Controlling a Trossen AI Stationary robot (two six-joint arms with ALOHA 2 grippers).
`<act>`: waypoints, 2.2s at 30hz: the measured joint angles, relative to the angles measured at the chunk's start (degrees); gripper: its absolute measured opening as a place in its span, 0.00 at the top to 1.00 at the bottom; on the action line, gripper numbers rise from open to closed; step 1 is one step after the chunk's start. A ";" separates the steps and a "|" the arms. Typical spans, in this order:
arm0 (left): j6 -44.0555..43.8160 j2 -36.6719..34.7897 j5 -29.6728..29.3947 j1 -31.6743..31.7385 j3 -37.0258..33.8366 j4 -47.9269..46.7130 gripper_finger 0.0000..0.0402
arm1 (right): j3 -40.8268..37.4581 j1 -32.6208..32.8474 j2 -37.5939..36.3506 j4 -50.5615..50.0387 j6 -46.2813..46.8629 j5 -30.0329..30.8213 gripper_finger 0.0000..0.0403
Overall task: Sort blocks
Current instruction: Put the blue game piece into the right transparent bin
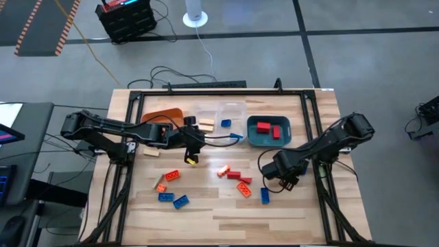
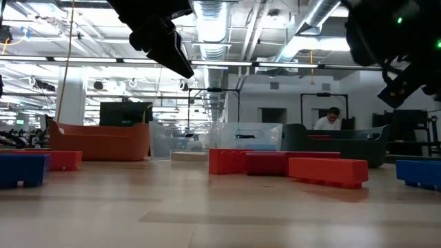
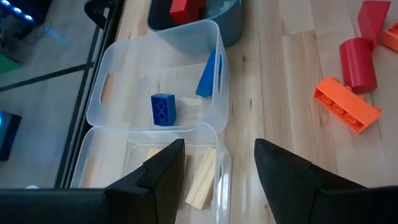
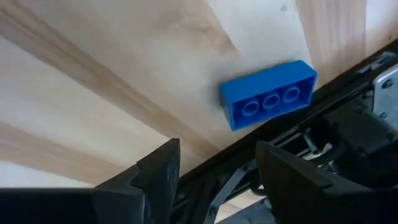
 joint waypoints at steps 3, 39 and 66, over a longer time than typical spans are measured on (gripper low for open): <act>-0.83 0.00 0.02 0.00 0.00 -0.83 0.53 | -1.49 -0.44 0.51 1.81 -0.85 0.00 0.40; -2.26 0.00 -0.11 0.00 0.00 -2.95 0.53 | 2.08 9.74 -4.64 13.15 -13.42 11.15 0.50; -2.09 0.02 -0.09 0.07 -0.04 -2.97 0.53 | -1.38 10.32 -3.65 16.58 -60.33 17.59 0.30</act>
